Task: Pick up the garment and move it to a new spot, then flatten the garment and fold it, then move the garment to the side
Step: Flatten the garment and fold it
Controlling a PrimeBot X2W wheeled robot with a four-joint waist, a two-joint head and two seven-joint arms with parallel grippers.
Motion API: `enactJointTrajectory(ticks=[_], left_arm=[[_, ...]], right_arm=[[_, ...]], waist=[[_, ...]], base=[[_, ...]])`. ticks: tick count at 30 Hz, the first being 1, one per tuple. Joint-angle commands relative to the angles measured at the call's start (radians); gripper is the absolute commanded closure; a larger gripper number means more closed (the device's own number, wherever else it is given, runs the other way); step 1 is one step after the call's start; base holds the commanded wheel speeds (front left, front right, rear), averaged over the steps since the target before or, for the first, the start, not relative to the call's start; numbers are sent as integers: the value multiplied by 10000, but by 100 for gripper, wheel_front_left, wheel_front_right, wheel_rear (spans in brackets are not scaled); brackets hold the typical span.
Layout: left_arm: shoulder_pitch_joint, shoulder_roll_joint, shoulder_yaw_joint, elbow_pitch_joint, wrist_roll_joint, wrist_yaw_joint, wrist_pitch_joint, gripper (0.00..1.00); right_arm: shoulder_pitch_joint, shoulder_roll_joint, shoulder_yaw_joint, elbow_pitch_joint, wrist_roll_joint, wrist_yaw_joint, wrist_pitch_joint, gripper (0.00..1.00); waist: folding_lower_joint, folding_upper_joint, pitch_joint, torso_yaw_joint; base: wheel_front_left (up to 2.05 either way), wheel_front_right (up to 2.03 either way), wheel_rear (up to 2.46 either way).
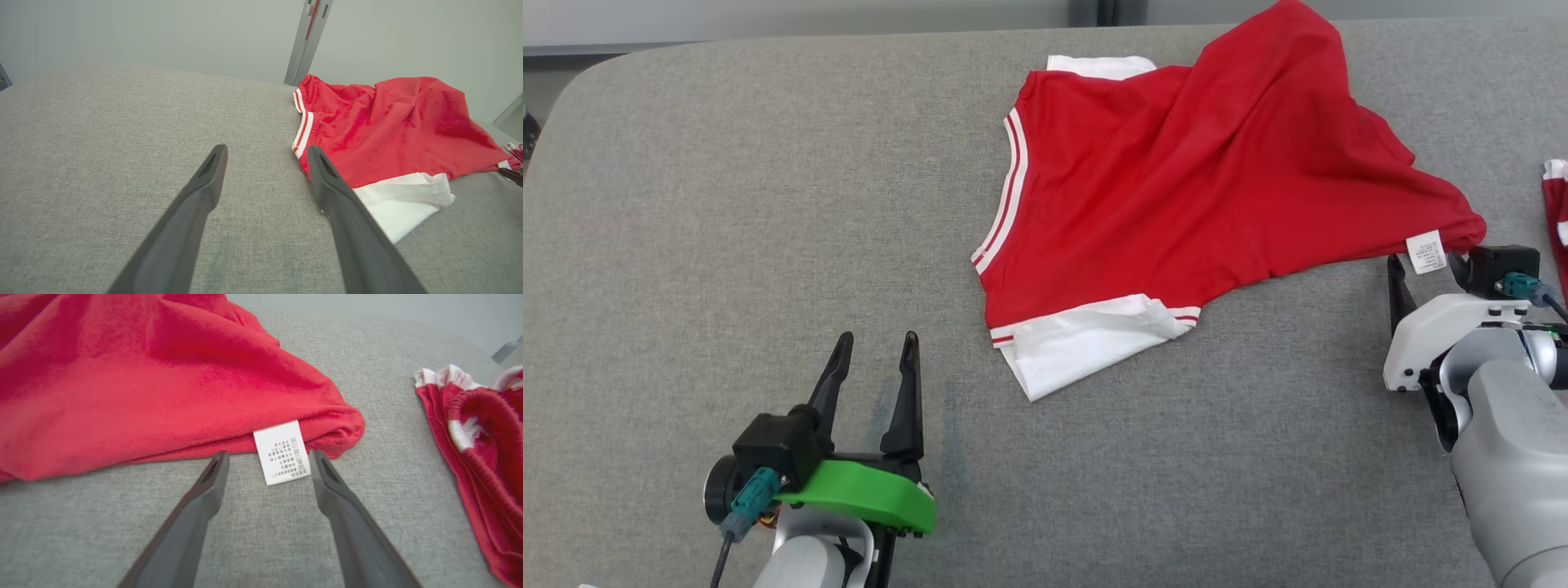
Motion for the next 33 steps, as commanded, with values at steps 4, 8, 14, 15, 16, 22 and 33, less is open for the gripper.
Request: enactJointTrajectory(ticks=[4, 8, 14, 15, 16, 22, 33], left_arm=[[-75, 130, -53, -74, 71, 53, 48, 0], [-13, 160, -70, -111, 50, 80, 75, 0], [80, 212, -72, -175, 8, 161, 96, 0], [78, 218, -73, -188, 3, 157, 102, 0], [77, 227, -73, -201, -5, 179, 101, 0], [74, 250, -100, -228, -48, 214, 105, 0], [208, 287, -44, -243, -160, 313, 44, 0]], right_arm=[[-344, -123, -379, 468, -306, -19, 113, 0], [-519, -172, -695, 805, -517, -19, 117, 45], [-667, -135, -1019, 1133, -804, -19, 2, 100], [-686, -120, -1060, 1167, -831, -19, -15, 100], [-730, -90, -1092, 1185, -876, -19, -36, 100], [-711, 161, -1091, 950, -984, -19, -315, 100], [852, 1090, -182, -858, 89, -19, -450, 100]], waist=[[0, 0, 81, 235], [0, 0, 81, 326], [0, 0, 74, 291], [0, 0, 77, 271], [0, 0, 82, 236], [0, 0, 61, 52], [0, 0, -137, -302]], base=[[0, 0, 0], [0, 0, 0], [0, 0, 0], [0, 0, 0], [0, 0, 0], [0, 0, 0], [0, 0, 0]])
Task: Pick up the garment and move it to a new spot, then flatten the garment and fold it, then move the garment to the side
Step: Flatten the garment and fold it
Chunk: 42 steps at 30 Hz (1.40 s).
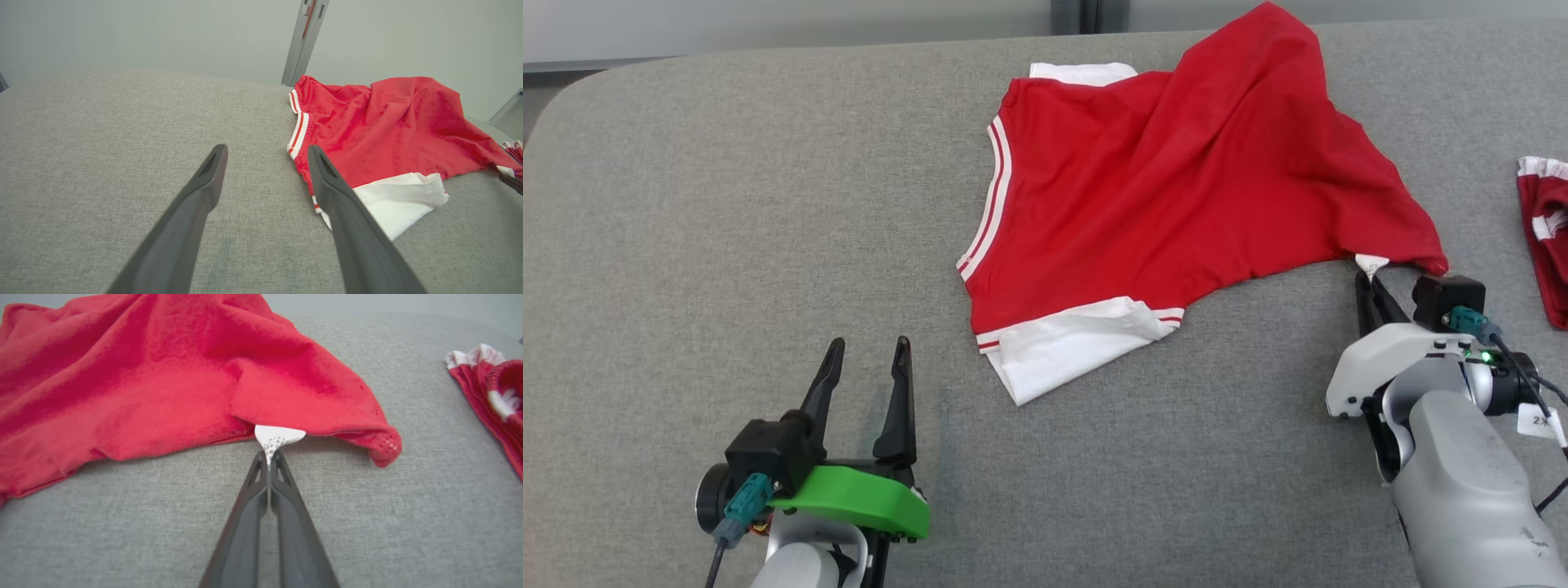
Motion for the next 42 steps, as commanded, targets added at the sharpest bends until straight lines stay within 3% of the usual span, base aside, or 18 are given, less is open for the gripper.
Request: enactJointTrajectory(ticks=[1, 16, 18, 19, 20, 33, 42], left_arm=[[78, 76, 36, -31, -29, 47, -47, 0], [19, 114, -53, 51, -119, 43, -59, 0], [-2, 87, -93, 92, -131, 3, -67, 0], [-8, 72, -111, 112, -141, -10, -71, 0], [-9, 47, -131, 125, -155, -7, -74, 0], [-31, -213, -188, 584, -209, -182, -276, 0], [-201, -374, -307, 746, -102, -283, -313, 0]], right_arm=[[345, 25, 141, -192, 150, -19, -40, 100], [1897, 83, 800, -1572, 1049, -19, 208, 99], [2021, 124, 840, -1728, 1116, -19, 205, 60], [2066, 150, 857, -1816, 1142, -18, 190, 3], [2132, 166, 856, -1925, 1145, -19, 166, 0], [3126, 406, 908, -4385, 1114, -18, 13, 0], [2706, 260, 3163, -4786, 1364, -18, 675, 0]], waist=[[0, 0, -32, -92], [0, 0, -214, -327], [0, 0, -292, -360], [0, 0, -332, -377], [0, 0, -380, -400], [0, 0, -1111, -801], [0, 0, -918, -341]], base=[[0, 0, 0], [0, 0, 0], [0, 0, 0], [0, 0, 0], [0, 0, 0], [0, 0, 0], [0, 0, 0]])
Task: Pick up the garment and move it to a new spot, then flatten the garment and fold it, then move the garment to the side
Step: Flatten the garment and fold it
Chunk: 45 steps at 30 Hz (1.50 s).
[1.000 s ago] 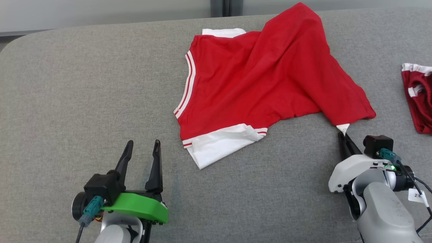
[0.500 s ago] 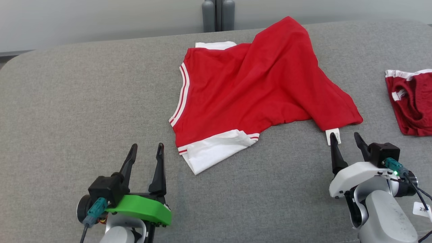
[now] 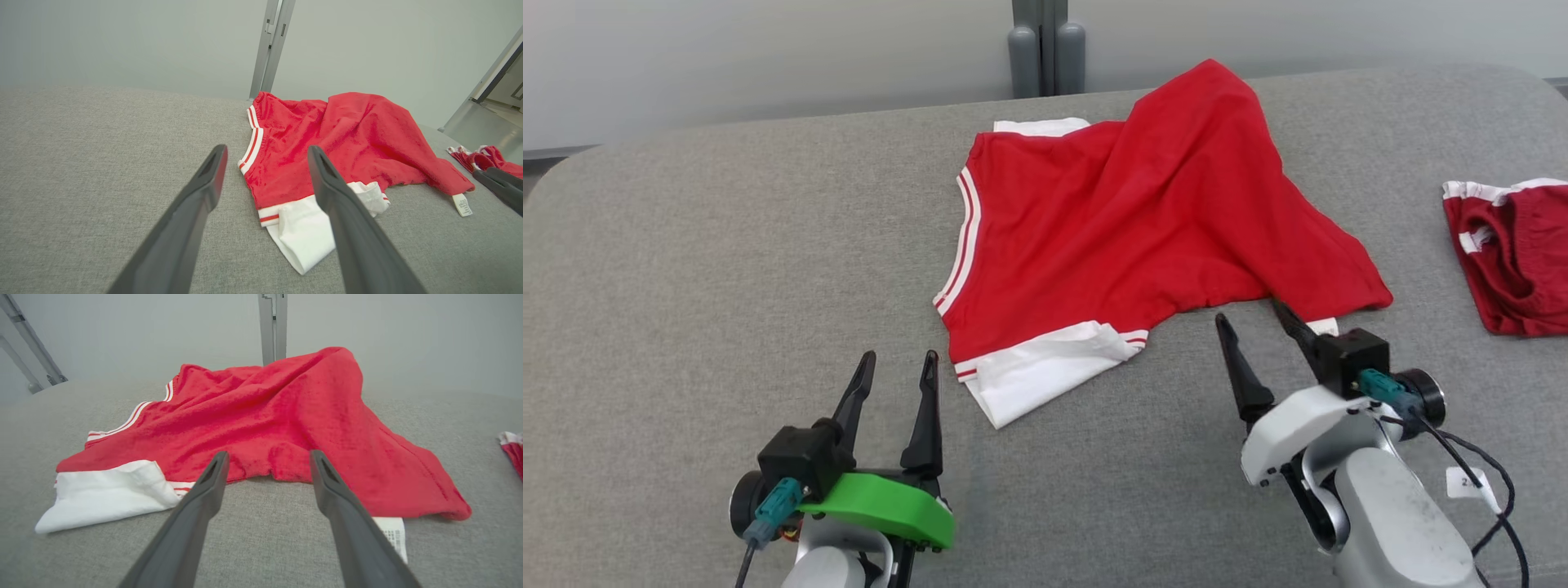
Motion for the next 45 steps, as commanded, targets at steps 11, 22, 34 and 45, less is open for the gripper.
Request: enactJointTrajectory(ticks=[11, 22, 34, 45], left_arm=[[-151, -106, 15, 91, 101, -91, -81, 0], [84, -158, 134, 93, 162, -118, -90, 0], [266, -127, 293, 4, 213, -105, -87, 0], [20, -51, 233, 291, 202, -200, -42, 0]], right_arm=[[-1778, -926, 3148, 2144, 1016, -16, 407, 0], [-2776, -1129, 4999, 3478, 2227, -18, -177, 100], [-1672, -1658, 6395, 1856, 2707, -16, -706, 79], [-526, -2541, 6249, -116, 2608, -18, -704, 0]], waist=[[0, 0, 384, 1810], [0, 0, 394, 2098], [0, 0, 377, 1066], [0, 0, 444, 140]], base=[[0, 0, 0], [0, 0, 0], [0, 0, 0], [0, 0, 0]])
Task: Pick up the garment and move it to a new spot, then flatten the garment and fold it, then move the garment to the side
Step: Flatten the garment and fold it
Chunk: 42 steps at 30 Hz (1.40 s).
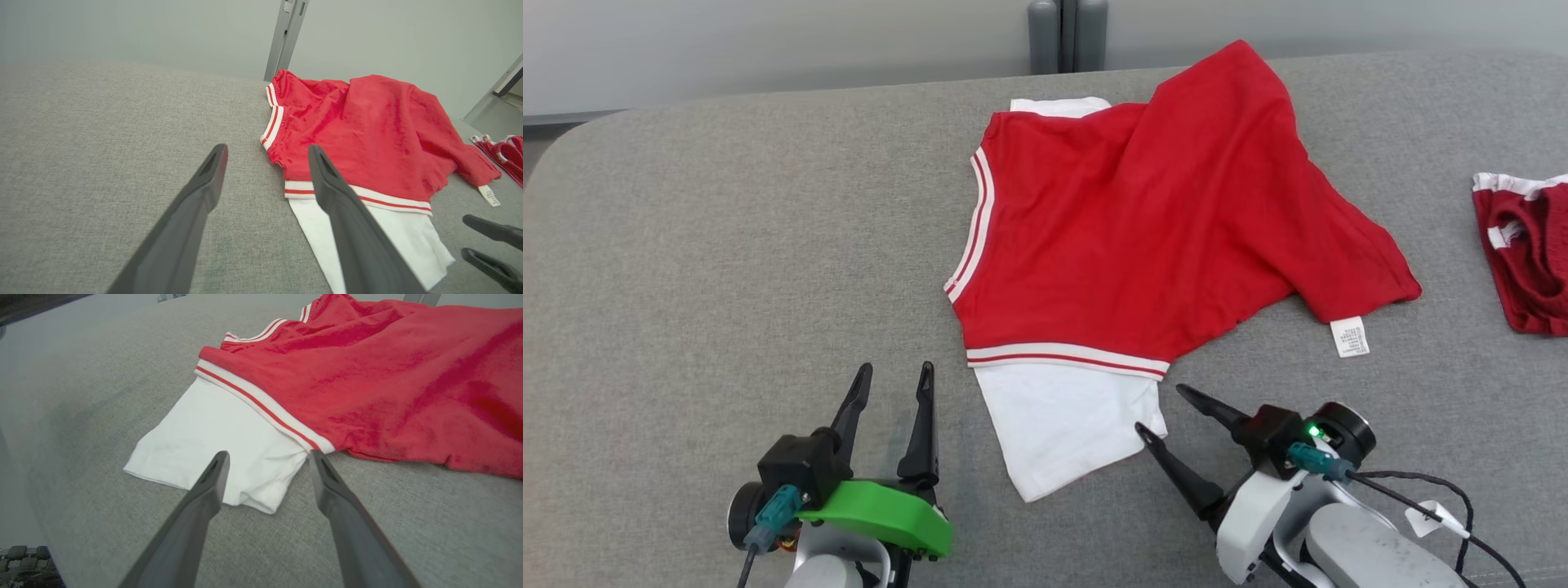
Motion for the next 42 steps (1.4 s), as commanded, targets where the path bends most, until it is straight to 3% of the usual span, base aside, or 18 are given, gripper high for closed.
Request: enactJointTrajectory(ticks=[1, 10, 19, 20, 21, 22, 24, 36, 37, 38, 39, 40, 42], left_arm=[[-155, 85, 6, 100, 36, -81, 20, 0], [-1074, 68, -402, 1339, 140, -385, 607, 0], [-2340, -158, -764, 3388, 119, -689, 1174, 0], [-2568, -203, -737, 3762, 55, -757, 1076, 19], [-2638, -214, -721, 3895, 40, -773, 1030, 55], [-2719, -219, -703, 4055, 8, -788, 971, 80], [-2872, -192, -640, 4298, -9, -796, 814, 100], [-4174, 413, 73, 4828, 210, -430, 24, 100], [-4254, 444, 88, 4863, 250, -423, 20, 96], [-4343, 466, 111, 4900, 298, -413, 8, 67], [-4380, 466, 114, 4930, 318, -418, -14, 51], [-4408, 444, 118, 4956, 358, -468, -35, 0], [-4398, 383, 184, 4928, 370, -492, -58, 0]], right_arm=[[168, -37, -287, -173, 68, -18, -29, 0], [904, 319, -3144, -1665, -996, -16, -29, 0], [1332, 885, -4437, -2806, -1873, -16, -30, 0], [1394, 990, -4821, -3059, -2034, -16, -30, 0], [1429, 1031, -4963, -3151, -2110, -16, -30, 0], [1488, 1095, -5166, -3259, -2186, -16, -30, 0], [1594, 1209, -5456, -3456, -2336, -16, -30, 0], [1964, 1966, -6698, -3748, -2850, -16, -31, 0], [1959, 2028, -6756, -3728, -2880, -16, -31, 0], [1962, 2096, -6813, -3689, -2881, -16, -31, 0], [1992, 2150, -6818, -3631, -2888, -16, -31, 0], [2011, 2214, -6804, -3593, -2900, -16, -31, 0], [2090, 2264, -6792, -3521, -2814, -16, -31, 0]], waist=[[0, 0, 37, -247], [0, 0, 217, -725], [0, 0, 564, -1248], [0, 0, 637, -1356], [0, 0, 661, -1398], [0, 0, 692, -1443], [0, 0, 737, -1518], [0, 0, 904, -1786], [0, 0, 905, -1797], [0, 0, 903, -1804], [0, 0, 894, -1806], [0, 0, 873, -1801], [0, 0, 831, -1777]], base=[[0, 0, 0], [0, 0, 0], [0, 0, 0], [0, 0, 0], [0, 0, 0], [0, 0, 0], [0, 0, 0], [0, 0, 0], [0, 0, 0], [0, 0, 0], [0, 0, 0], [0, 0, 0], [0, 0, 0]])
